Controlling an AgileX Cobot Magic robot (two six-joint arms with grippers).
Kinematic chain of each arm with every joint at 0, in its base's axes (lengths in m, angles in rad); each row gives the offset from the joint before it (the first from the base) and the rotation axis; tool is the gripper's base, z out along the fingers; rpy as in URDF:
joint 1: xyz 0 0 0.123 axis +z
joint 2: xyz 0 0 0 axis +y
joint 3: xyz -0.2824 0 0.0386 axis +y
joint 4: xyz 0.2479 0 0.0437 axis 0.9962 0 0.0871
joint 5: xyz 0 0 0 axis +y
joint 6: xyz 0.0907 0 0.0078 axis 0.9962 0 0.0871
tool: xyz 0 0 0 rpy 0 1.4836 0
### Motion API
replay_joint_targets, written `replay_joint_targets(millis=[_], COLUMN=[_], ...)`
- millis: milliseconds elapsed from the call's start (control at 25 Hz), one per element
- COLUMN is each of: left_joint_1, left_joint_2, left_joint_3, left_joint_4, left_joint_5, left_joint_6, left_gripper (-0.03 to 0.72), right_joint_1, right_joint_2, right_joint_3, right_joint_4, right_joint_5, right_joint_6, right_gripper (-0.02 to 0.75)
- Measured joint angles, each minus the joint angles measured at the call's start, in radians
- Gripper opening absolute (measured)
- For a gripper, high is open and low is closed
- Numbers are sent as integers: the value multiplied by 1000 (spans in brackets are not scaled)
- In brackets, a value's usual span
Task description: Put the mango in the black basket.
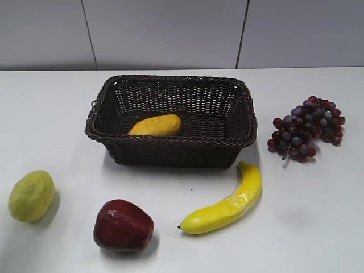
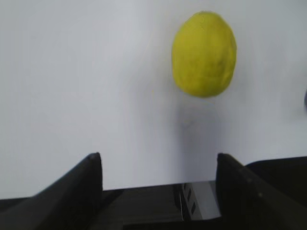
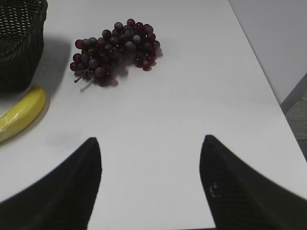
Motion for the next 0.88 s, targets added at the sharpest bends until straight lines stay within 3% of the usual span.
replay_joint_targets(millis=[440,880], left_joint_1=[0,0], left_joint_2=[-643,-1312], left_joint_3=[325,394], left_joint_4=[-71,39], left_joint_5=[-8,-96], left_joint_6=[-34,-35], left_gripper=[534,531], right_joint_1=[0,0], right_joint_2=[0,0], right_joint_3=[0,0], right_joint_4=[0,0], right_joint_5=[0,0], right_joint_6=[0,0], right_gripper=[498,498])
